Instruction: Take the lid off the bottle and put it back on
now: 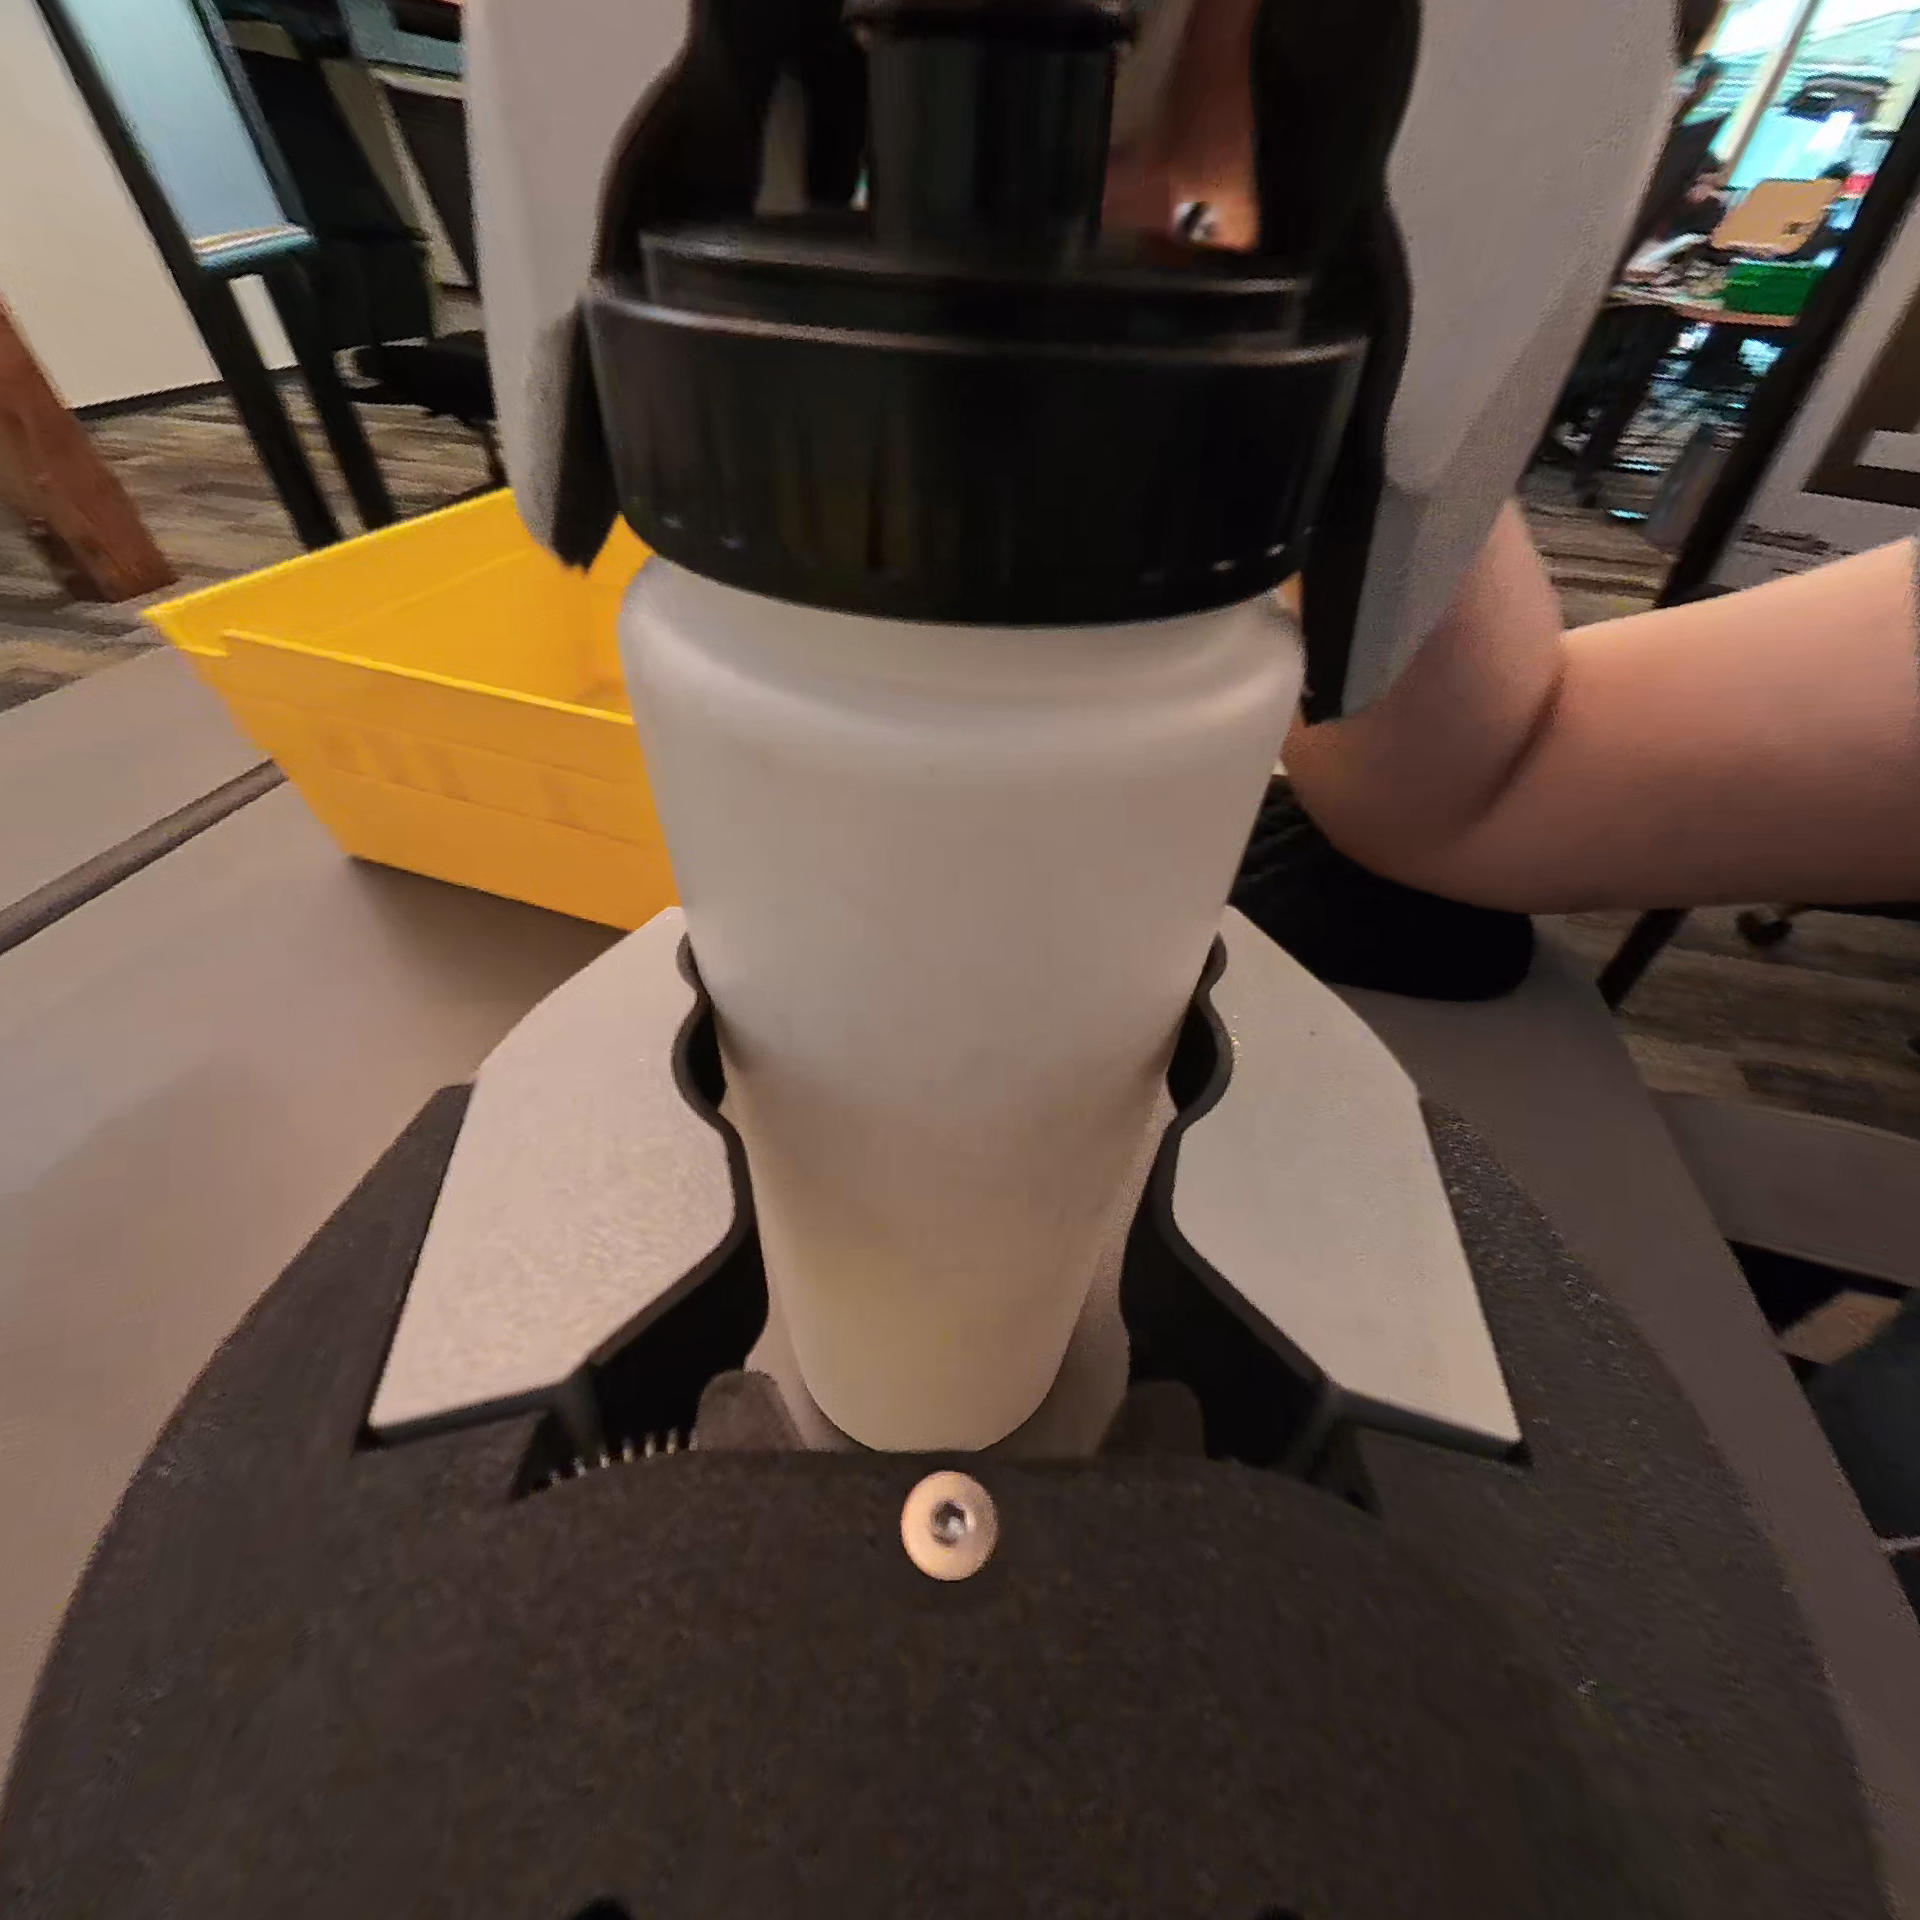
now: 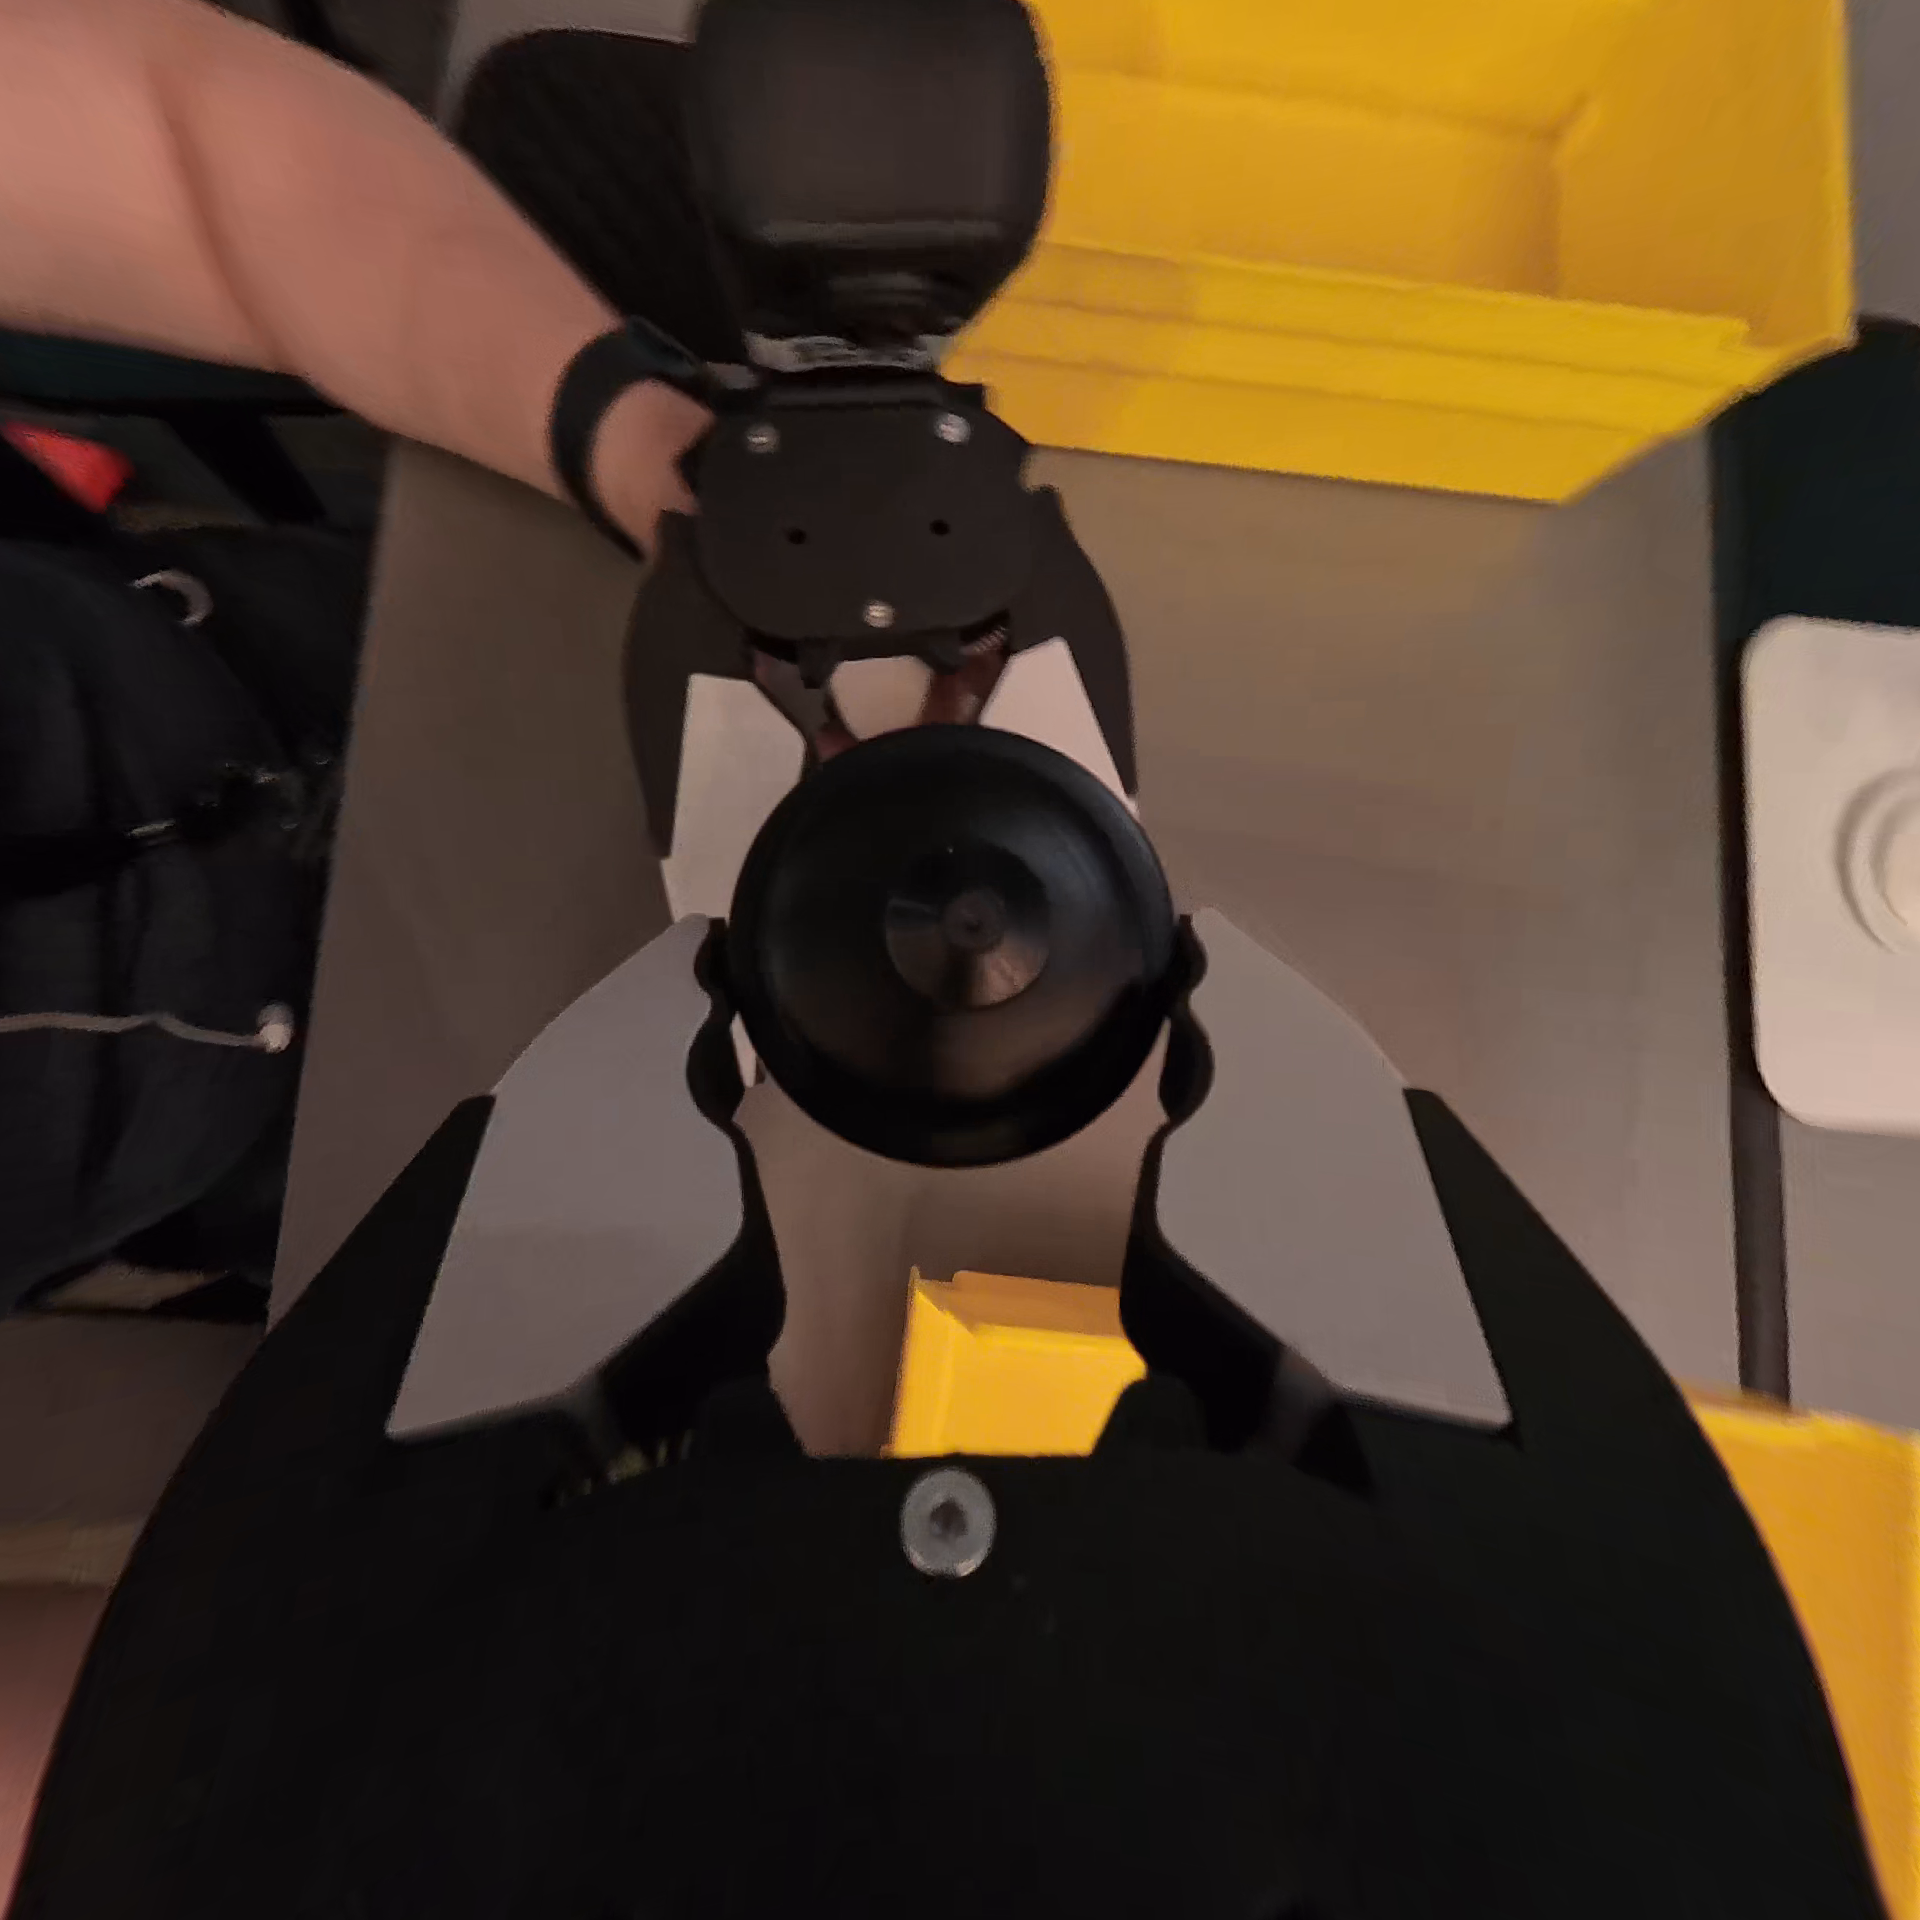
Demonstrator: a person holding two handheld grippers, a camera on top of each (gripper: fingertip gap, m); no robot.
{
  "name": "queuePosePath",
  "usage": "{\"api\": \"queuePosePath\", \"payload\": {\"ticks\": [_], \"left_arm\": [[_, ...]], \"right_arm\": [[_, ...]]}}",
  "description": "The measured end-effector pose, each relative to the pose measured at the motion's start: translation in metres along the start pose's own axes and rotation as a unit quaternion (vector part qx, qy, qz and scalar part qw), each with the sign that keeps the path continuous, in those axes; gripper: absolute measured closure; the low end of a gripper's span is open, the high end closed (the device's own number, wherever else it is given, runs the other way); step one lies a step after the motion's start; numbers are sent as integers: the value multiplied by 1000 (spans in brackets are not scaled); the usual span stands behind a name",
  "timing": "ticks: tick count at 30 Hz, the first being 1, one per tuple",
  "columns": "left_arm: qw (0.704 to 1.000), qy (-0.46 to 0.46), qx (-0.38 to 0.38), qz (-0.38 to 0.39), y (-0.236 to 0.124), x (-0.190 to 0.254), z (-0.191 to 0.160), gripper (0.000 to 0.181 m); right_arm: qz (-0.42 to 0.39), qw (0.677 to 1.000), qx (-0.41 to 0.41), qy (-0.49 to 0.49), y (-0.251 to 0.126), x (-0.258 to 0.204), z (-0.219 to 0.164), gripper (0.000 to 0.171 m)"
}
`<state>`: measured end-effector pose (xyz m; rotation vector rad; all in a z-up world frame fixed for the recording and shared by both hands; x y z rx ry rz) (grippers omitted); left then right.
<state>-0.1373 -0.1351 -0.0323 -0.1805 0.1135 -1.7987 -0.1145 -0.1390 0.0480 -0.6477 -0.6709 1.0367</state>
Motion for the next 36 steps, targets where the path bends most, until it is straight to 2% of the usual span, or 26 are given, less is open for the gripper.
{"api": "queuePosePath", "payload": {"ticks": [4,14,17,22,27,31,33,36], "left_arm": [[1000,-4,2,24,-3,-7,0,95],[1000,-6,2,0,-5,-5,3,95],[1000,0,3,-30,-5,2,4,96],[994,28,-20,-99,-2,19,-1,96],[977,-10,-11,-211,-2,40,-1,96],[967,-33,-11,-253,-4,46,-2,96],[968,-38,-14,-246,-4,44,-2,96],[985,-48,-6,-165,-3,24,0,96]], "right_arm": [[-57,995,-4,82,-2,6,9,92],[-46,998,2,51,-3,7,13,95],[-20,999,22,26,-7,3,15,95],[54,992,60,-93,-9,-16,9,95],[168,972,128,-107,-13,-28,11,95],[225,953,165,-117,-11,-30,10,94],[247,944,186,-114,-10,-28,9,94],[222,957,178,-54,-6,-11,8,94]]}}
Point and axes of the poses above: each gripper's, where its closed fingertips meet, y out along the fingers, z out of its top, x = y × z across the jaws, the point moved 4 cm from there along -y, back along the fingers, and after that the axes turned 7 degrees about -z, right-handed, at the moved point
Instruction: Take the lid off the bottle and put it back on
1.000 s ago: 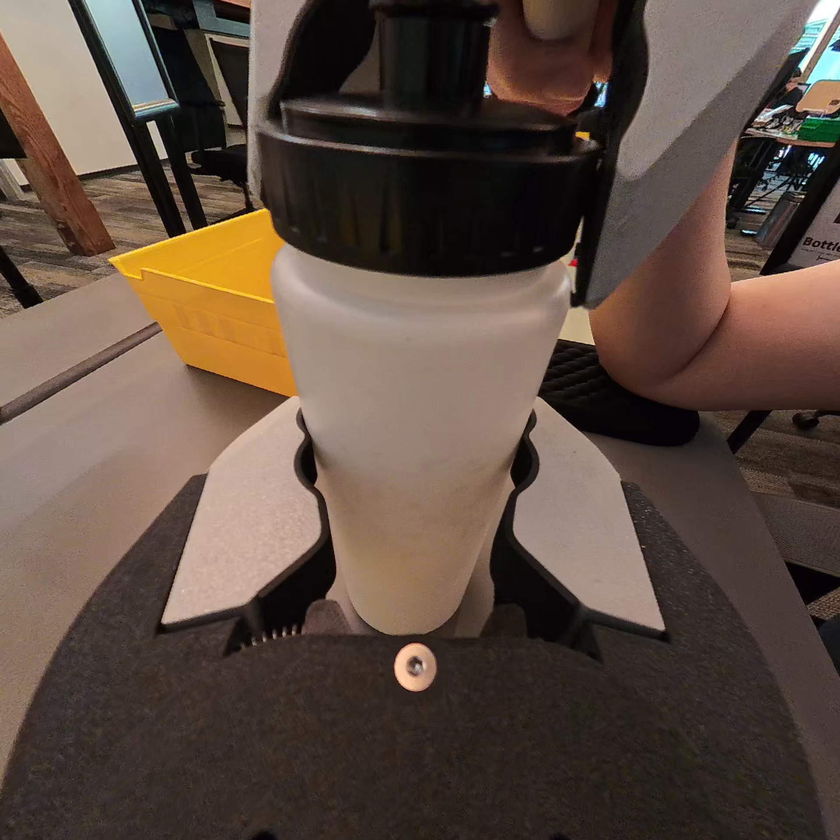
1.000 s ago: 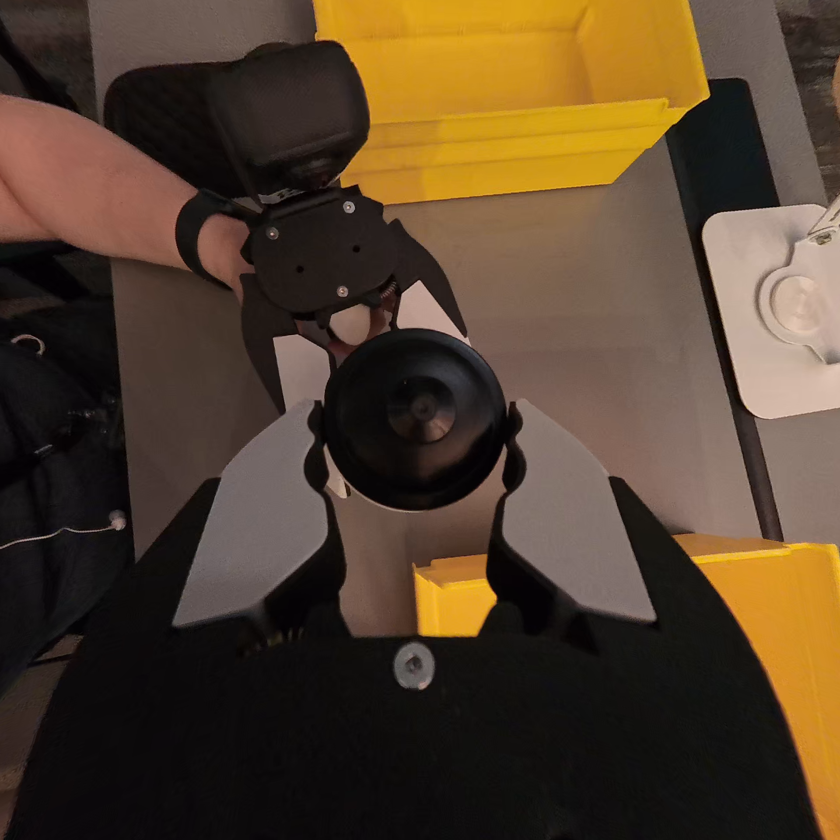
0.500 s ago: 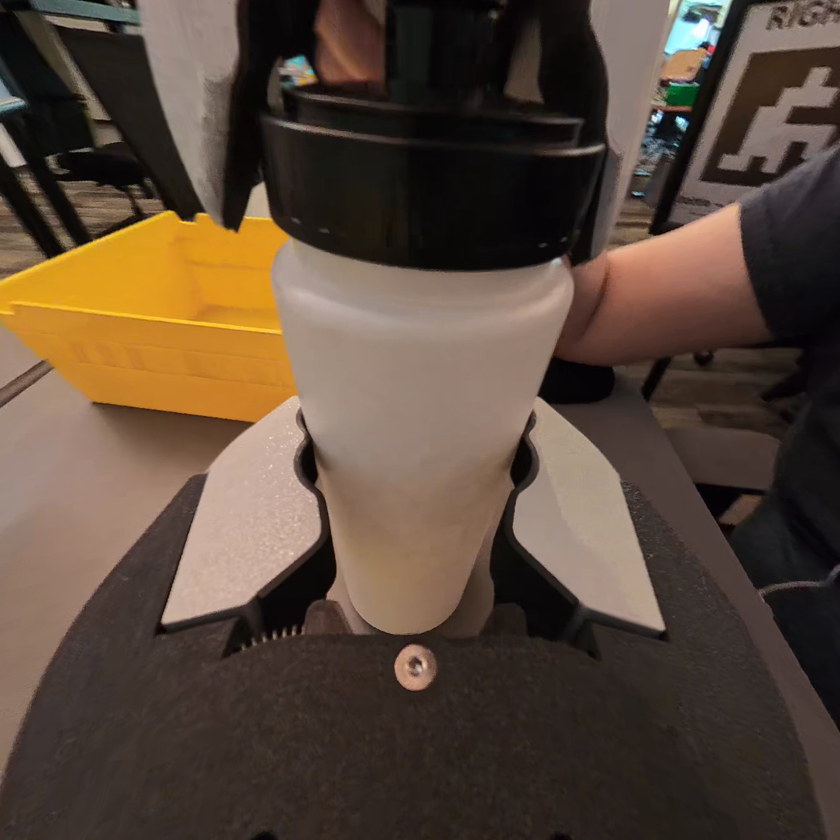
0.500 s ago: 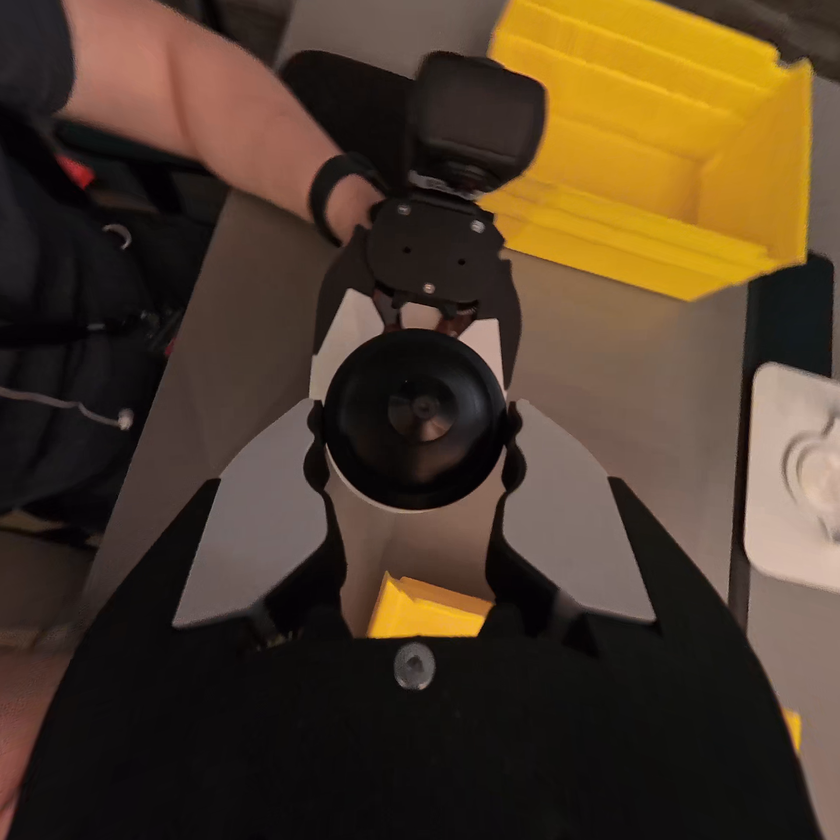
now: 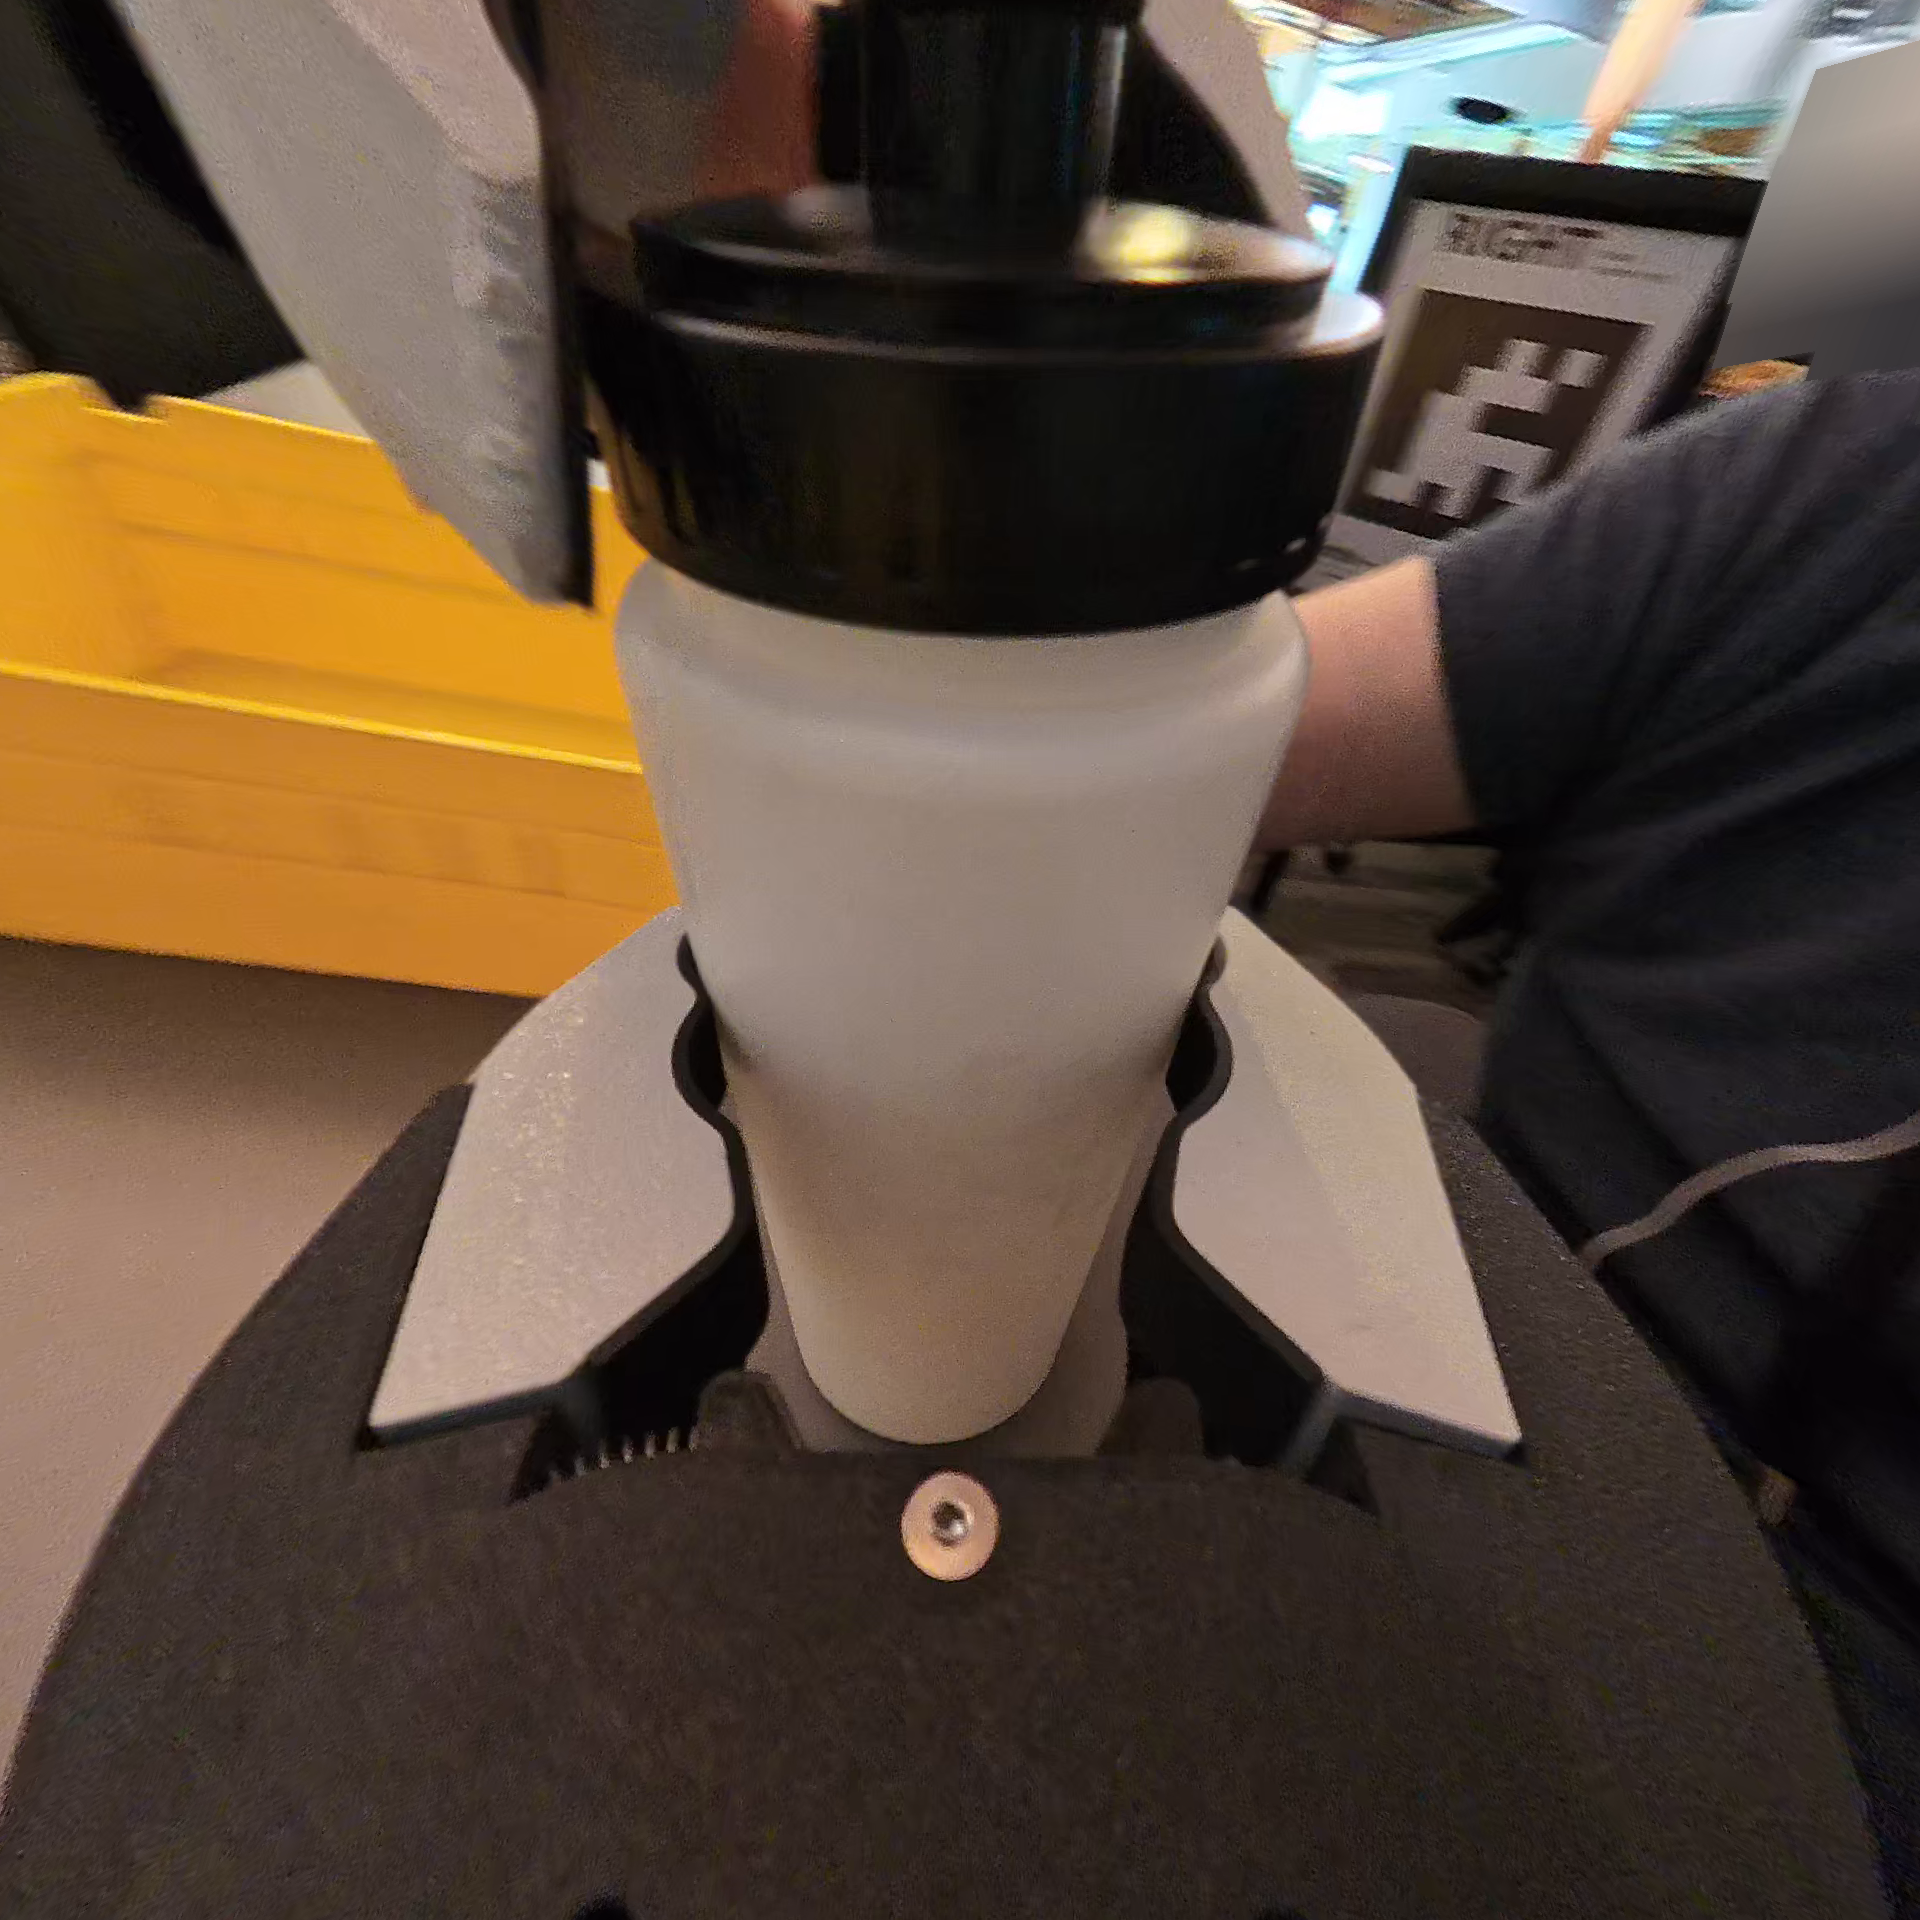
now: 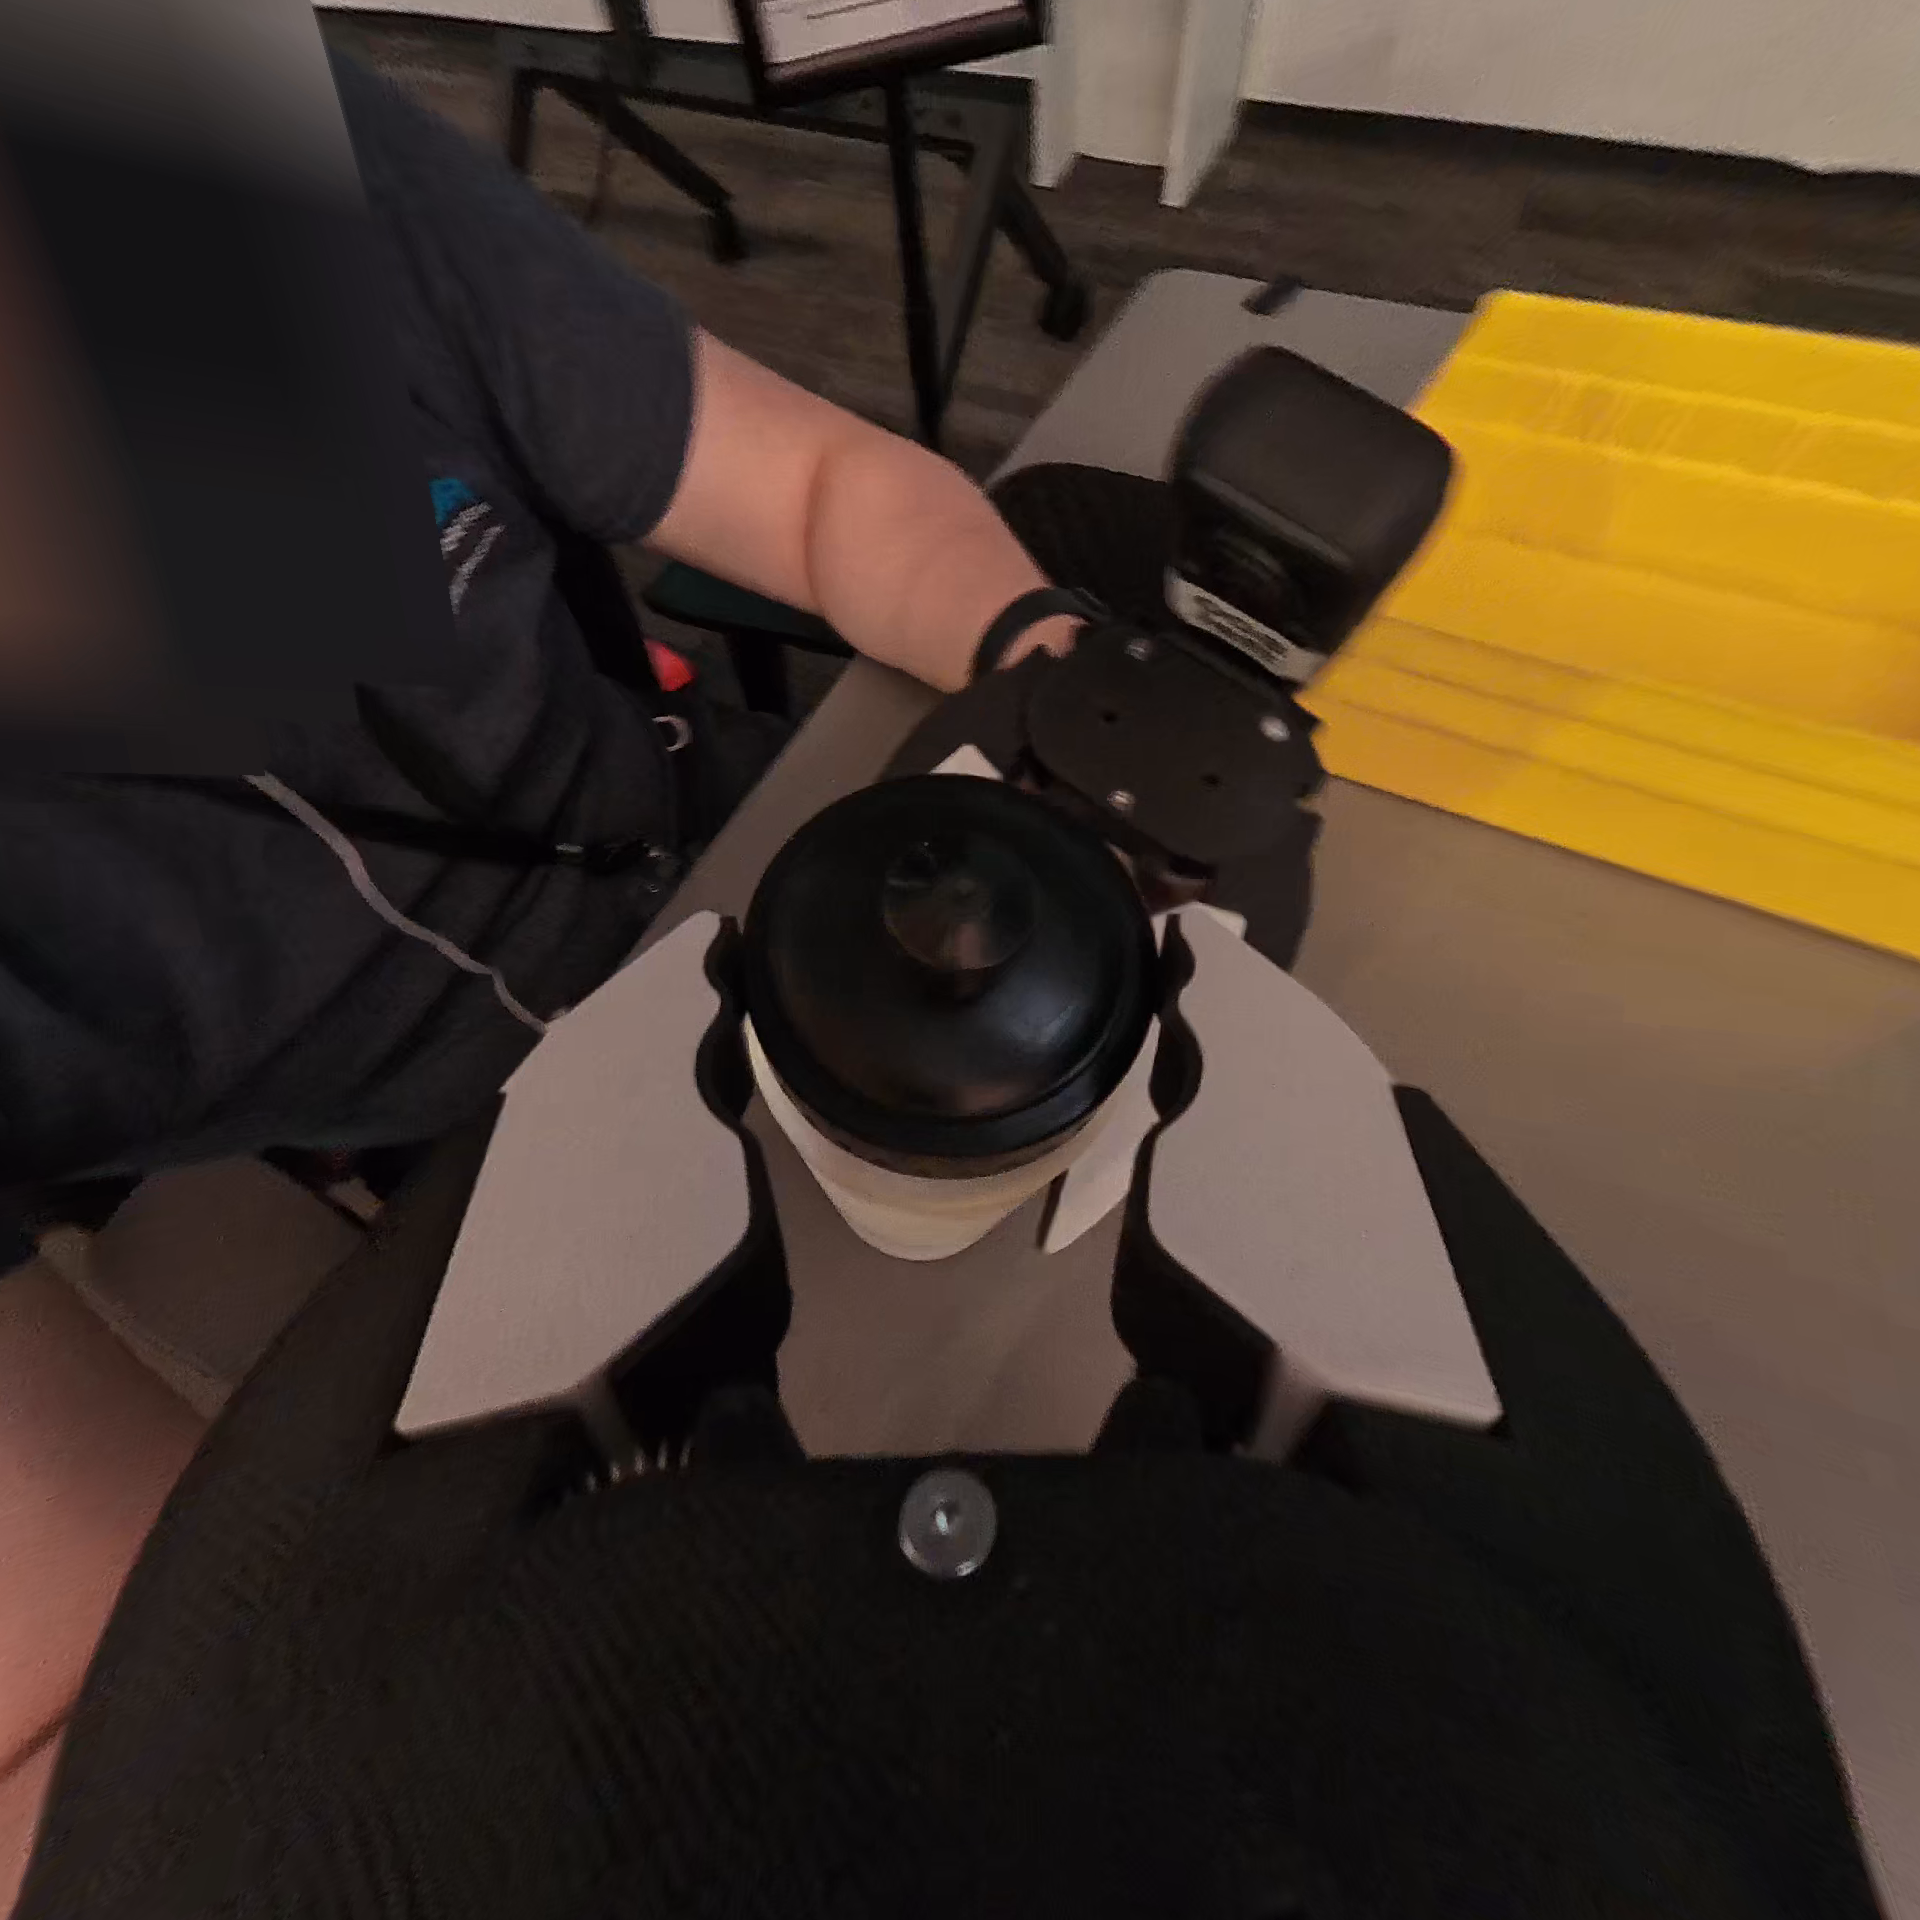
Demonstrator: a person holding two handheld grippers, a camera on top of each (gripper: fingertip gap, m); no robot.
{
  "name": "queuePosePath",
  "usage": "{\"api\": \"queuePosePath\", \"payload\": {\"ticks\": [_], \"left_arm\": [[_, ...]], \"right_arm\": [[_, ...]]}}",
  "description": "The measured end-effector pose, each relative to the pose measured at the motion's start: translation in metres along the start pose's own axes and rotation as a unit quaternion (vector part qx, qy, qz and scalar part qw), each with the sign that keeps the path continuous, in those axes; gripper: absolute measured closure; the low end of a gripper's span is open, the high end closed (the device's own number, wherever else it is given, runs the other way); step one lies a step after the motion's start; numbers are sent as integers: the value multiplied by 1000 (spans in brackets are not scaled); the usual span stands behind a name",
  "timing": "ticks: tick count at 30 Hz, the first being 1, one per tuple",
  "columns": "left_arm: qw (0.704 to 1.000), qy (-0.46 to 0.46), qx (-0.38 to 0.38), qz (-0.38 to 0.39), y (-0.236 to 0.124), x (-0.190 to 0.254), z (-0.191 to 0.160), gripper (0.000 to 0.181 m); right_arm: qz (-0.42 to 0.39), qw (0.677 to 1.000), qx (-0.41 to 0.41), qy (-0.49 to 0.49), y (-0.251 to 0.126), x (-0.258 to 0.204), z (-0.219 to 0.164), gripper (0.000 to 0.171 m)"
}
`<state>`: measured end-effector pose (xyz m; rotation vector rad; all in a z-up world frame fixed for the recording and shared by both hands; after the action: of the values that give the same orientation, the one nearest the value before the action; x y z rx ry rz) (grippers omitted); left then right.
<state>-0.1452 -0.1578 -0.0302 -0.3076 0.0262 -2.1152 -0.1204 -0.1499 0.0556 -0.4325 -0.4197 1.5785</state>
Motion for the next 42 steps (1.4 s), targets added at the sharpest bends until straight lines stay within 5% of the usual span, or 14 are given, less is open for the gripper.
{"api": "queuePosePath", "payload": {"ticks": [6,13,23,34,42], "left_arm": [[988,5,26,150,-21,-32,4,96],[981,36,-3,193,-19,-31,3,95],[996,71,-29,46,0,4,0,95],[998,61,-28,22,-2,7,-1,95],[978,34,-1,206,-27,-32,5,96]], "right_arm": [[-186,979,-27,82,-11,37,8,93],[-224,963,-90,118,1,32,6,94],[-37,998,-36,-46,3,-12,7,94],[6,998,-1,-56,4,-13,6,94],[-259,959,-86,78,-6,34,9,90]]}}
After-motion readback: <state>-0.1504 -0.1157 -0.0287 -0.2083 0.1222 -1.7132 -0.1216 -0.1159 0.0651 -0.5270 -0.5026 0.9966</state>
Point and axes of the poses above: each gripper's, where its closed fingertips meet, y out along the fingers, z out of its top, x = y × z across the jaws, the point moved 4 cm from there along -y, back along the fingers, and after that the axes turned 7 degrees about -z, right-handed, at the moved point
